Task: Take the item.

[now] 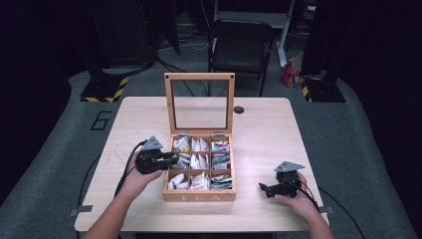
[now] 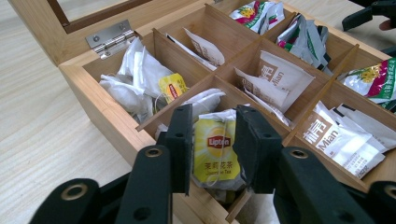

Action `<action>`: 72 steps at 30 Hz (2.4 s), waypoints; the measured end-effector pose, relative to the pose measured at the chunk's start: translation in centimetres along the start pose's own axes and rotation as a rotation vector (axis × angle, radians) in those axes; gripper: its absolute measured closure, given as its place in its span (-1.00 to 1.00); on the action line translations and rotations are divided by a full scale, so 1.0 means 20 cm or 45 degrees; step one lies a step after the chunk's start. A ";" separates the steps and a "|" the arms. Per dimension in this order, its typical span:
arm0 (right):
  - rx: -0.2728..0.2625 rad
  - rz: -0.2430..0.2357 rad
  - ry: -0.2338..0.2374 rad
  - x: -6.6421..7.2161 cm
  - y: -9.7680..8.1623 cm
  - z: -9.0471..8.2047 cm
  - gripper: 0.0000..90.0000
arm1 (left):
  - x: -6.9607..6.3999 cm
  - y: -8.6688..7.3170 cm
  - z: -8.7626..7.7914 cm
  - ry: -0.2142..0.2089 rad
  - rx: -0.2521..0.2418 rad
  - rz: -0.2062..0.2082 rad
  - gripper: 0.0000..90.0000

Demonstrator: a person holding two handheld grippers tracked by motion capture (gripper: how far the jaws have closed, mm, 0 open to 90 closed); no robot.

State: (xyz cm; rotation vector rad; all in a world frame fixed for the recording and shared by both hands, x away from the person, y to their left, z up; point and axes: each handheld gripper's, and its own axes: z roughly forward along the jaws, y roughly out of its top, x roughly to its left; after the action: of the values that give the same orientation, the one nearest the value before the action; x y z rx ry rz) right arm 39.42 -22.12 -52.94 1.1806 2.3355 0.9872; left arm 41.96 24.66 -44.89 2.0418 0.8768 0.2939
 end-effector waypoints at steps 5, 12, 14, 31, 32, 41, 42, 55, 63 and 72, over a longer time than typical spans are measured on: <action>0.004 -0.001 0.004 0.00 0.00 0.00 -0.98 | 0.00 0.00 -0.02 -0.010 -0.010 0.007 0.71; 0.004 -0.002 0.004 0.00 0.00 0.00 -0.98 | -0.02 0.00 -0.03 -0.018 -0.026 0.030 0.87; 0.002 -0.002 0.001 0.00 0.00 0.00 -0.98 | -0.02 0.01 -0.04 -0.025 -0.023 0.027 0.91; 0.000 0.000 0.000 0.00 0.00 0.00 -0.98 | -0.05 0.07 -0.07 -0.036 -0.056 0.058 0.97; -0.001 0.000 0.000 0.00 0.00 0.00 -0.98 | -0.05 0.08 -0.08 -0.036 -0.059 0.066 0.97; -0.002 0.000 0.001 0.00 0.00 0.00 -0.98 | -0.04 0.14 -0.15 -0.001 -0.098 0.079 0.97; -0.002 0.000 0.001 0.00 0.00 0.00 -0.98 | -0.04 0.14 -0.15 -0.001 -0.098 0.079 0.97; -0.002 0.001 0.000 0.00 0.00 0.00 -0.98 | -0.02 0.15 -0.19 0.020 -0.113 0.067 0.97; 0.000 0.000 0.000 0.00 0.00 0.00 -0.98 | -0.01 0.16 -0.21 0.038 -0.118 0.063 0.97; 0.000 0.000 0.000 0.00 0.00 0.00 -0.98 | 0.03 0.17 -0.27 0.079 -0.131 0.052 0.97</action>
State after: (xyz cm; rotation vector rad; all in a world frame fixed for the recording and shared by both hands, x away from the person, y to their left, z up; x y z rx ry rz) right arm 39.42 -22.12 -52.94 1.1804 2.3354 0.9872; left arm 41.26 27.22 -39.05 1.9657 0.8415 0.4183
